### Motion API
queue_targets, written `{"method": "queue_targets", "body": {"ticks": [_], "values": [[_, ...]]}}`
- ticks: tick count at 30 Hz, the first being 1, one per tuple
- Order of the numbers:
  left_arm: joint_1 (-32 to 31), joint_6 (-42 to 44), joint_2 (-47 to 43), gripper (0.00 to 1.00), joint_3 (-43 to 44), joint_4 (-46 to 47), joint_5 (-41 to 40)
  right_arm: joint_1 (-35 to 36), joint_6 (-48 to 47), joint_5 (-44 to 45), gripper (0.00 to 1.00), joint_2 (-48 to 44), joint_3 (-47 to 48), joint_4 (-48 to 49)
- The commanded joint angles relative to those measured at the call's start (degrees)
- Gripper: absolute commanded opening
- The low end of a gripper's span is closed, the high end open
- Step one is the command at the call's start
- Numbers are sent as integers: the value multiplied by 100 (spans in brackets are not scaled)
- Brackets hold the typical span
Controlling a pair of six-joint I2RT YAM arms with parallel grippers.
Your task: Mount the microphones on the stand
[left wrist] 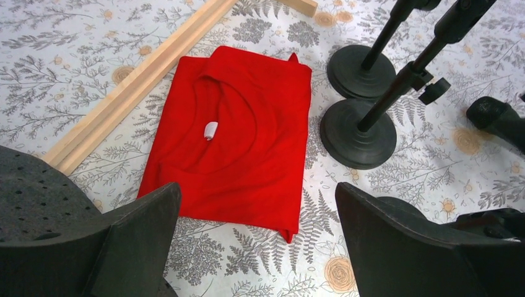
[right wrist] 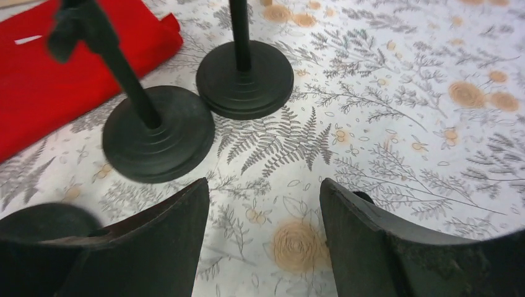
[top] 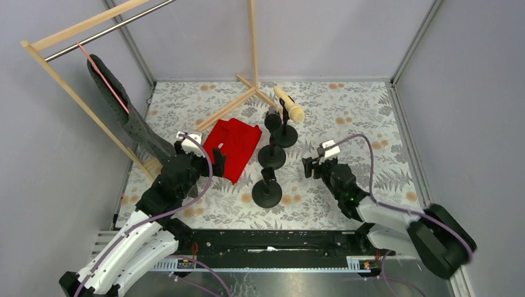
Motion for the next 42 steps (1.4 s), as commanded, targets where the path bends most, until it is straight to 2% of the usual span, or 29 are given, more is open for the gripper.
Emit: {"method": "queue_targets", "body": {"ticks": [1, 6, 12, 19, 29, 36, 42], "values": [[28, 89, 52, 99, 80, 168, 101, -489, 384, -573, 72, 1554, 734, 1961], [36, 151, -65, 99, 27, 166, -93, -738, 530, -1277, 72, 3556, 1392, 4160], [36, 169, -26, 99, -1, 202, -8, -1055, 883, -1205, 70, 4993, 2228, 4978], [44, 204, 160, 99, 42, 211, 52, -1154, 1112, -1522, 69, 5863, 2972, 5075], [71, 222, 129, 99, 15, 229, 28, -1305, 1192, -1107, 43, 6229, 3749, 4414], [81, 217, 157, 99, 10, 251, 133, -1451, 1049, -863, 28, 6278, 3959, 4369], [83, 214, 112, 99, 0, 254, 128, -1698, 645, -497, 27, 6178, 4101, 4070]]}}
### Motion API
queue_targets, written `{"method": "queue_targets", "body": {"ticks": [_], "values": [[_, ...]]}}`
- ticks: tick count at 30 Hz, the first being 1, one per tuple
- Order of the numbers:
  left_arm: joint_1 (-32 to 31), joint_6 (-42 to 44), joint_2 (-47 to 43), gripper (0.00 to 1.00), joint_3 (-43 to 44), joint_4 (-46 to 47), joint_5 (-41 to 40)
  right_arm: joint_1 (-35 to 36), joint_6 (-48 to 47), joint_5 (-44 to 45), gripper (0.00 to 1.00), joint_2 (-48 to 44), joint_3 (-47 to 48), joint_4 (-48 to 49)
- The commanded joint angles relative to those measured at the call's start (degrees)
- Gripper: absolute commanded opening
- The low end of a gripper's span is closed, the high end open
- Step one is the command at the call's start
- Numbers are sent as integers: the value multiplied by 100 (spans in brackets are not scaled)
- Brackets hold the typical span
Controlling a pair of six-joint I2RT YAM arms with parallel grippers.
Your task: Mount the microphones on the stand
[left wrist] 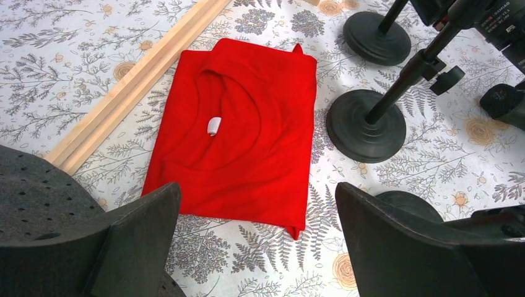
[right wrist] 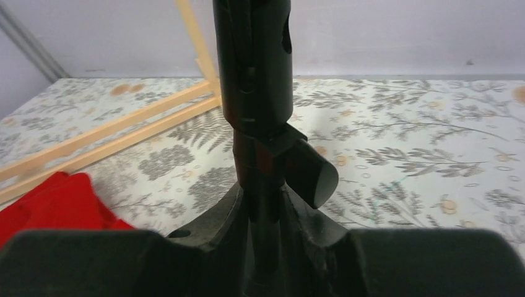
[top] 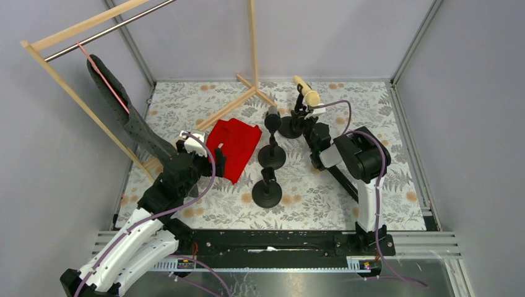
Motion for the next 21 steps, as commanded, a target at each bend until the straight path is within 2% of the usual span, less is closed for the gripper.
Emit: {"method": "queue_targets", "body": {"ticks": [1, 10, 17, 21], "values": [[37, 62, -65, 99, -4, 264, 62, -240, -494, 552, 27, -122, 284, 60], [37, 56, -77, 99, -8, 266, 99, -804, -1458, 899, 24, -311, 360, -340], [42, 67, -75, 99, -7, 275, 137, -1468, -1619, 1048, 29, -489, 175, -503], [37, 65, -61, 99, -12, 282, 146, -1576, -1786, 1171, 40, -574, 7, -364]]}}
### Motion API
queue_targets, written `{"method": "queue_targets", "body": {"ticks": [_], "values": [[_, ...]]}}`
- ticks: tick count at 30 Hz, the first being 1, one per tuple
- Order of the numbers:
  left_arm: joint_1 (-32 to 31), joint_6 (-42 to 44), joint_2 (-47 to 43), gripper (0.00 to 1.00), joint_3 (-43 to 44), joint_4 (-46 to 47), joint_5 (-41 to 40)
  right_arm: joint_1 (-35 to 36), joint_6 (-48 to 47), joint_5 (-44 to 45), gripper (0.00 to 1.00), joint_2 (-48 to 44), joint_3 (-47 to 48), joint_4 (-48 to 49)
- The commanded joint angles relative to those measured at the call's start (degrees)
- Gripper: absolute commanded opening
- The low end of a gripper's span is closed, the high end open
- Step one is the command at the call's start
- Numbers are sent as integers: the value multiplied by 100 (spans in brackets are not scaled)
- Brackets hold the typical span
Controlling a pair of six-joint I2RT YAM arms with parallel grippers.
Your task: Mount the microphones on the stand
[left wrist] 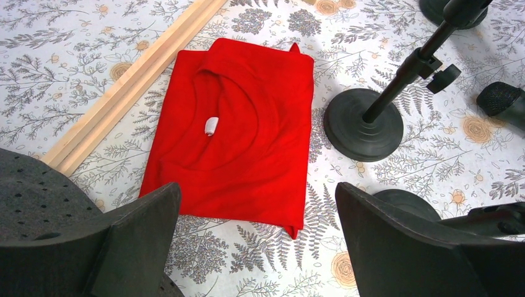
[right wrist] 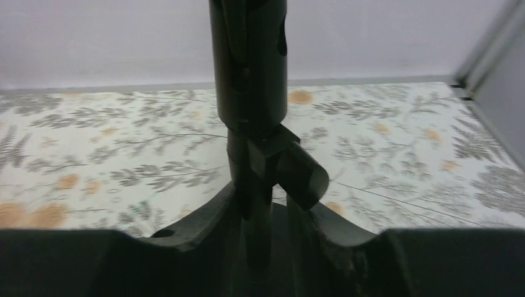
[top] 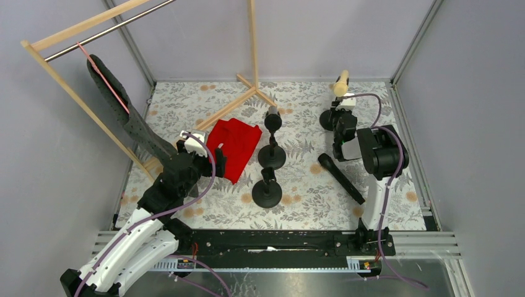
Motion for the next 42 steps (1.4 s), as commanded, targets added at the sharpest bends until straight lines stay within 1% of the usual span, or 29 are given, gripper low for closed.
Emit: {"method": "queue_targets", "body": {"ticks": [1, 4, 7, 9, 11, 14, 19, 25, 28, 30, 34, 38, 40, 42], "values": [[30, 59, -56, 99, -9, 276, 99, -102, -392, 395, 44, -427, -176, 348], [30, 63, -42, 99, -7, 283, 117, -103, -135, 178, 57, -654, -434, 409], [30, 67, -29, 99, -3, 276, 138, -94, 229, -214, 64, -949, -807, 585], [30, 67, -42, 99, -9, 274, 139, -96, 416, -336, 71, -1182, -1082, 766], [34, 67, -64, 99, -10, 275, 135, -94, 587, -377, 75, -1442, -1385, 908], [31, 58, -70, 99, -17, 280, 141, -94, 655, -442, 77, -1874, -1879, 1011], [38, 71, -21, 99, 1, 279, 195, -96, 791, -538, 78, -2550, -2617, 1025], [39, 58, -27, 99, -13, 284, 233, -94, 917, -943, 79, -2673, -3276, 1606], [39, 58, -26, 99, -1, 283, 262, -95, 914, -952, 75, -2702, -3207, 1450], [39, 62, -48, 99, 1, 281, 262, -97, 893, -1016, 70, -2734, -3137, 1269], [40, 57, -121, 99, -22, 282, 204, -94, 957, -834, 54, -2683, -3059, 1219], [39, 54, -92, 99, -9, 281, 248, -96, 944, -742, 45, -2466, -2847, 1211], [39, 51, -81, 99, -8, 284, 251, -94, 913, -741, 39, -2270, -2649, 1233], [43, 49, -83, 99, -7, 284, 245, -95, 856, -793, 28, -2035, -2458, 1345]]}}
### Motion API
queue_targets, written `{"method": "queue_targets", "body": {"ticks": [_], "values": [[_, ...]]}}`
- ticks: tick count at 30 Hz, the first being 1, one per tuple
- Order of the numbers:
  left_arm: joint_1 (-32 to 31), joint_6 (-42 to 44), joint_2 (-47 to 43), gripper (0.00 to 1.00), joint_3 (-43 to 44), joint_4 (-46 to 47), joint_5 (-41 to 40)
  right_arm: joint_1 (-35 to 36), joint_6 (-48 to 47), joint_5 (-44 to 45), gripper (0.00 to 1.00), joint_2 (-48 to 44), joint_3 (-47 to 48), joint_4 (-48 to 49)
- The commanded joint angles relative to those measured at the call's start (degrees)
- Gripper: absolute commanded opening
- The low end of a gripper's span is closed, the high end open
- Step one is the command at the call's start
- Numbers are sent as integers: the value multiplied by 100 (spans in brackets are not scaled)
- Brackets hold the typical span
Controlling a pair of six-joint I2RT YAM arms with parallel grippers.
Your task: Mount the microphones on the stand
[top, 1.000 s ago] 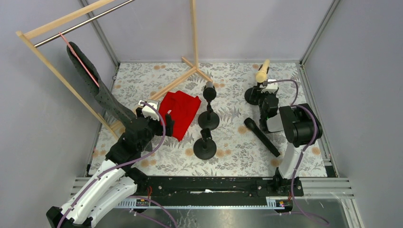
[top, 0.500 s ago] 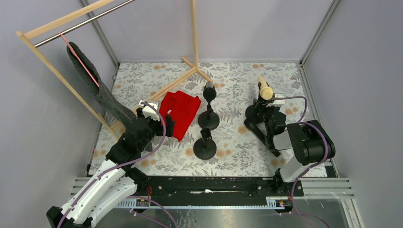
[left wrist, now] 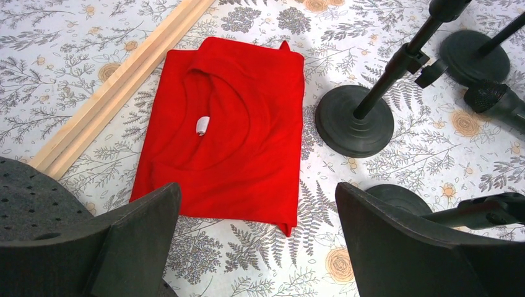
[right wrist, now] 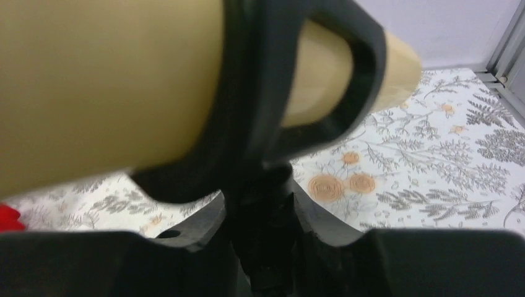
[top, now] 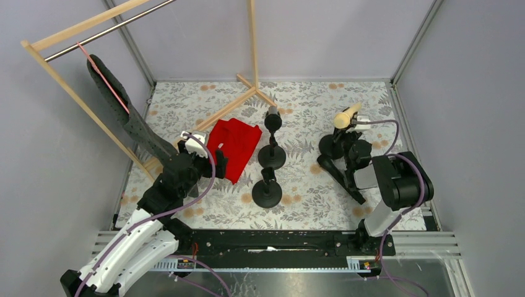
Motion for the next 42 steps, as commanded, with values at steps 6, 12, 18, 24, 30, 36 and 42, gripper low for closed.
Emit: {"method": "queue_targets", "body": {"ticks": [6, 12, 18, 24, 30, 36, 42], "values": [[28, 56, -49, 99, 7, 279, -13, 10, -198, 88, 4, 1222, 1222, 1086], [28, 65, -23, 99, 2, 276, -73, -255, -402, 263, 0, 1896, 2631, 440], [29, 82, 34, 99, -1, 290, -79, -676, -553, -50, 3, 2721, 4128, -413], [43, 91, 46, 99, 1, 297, -92, -734, -583, -552, 47, 2908, 4376, -620], [54, 91, 29, 99, 5, 295, -55, -723, -278, -722, 67, 2346, 3615, -148], [54, 94, 14, 99, 8, 295, 4, -730, -23, -636, 72, 1566, 2510, 380], [54, 78, -20, 99, 5, 303, 44, -711, 571, -993, 72, 460, 1143, 466]]}}
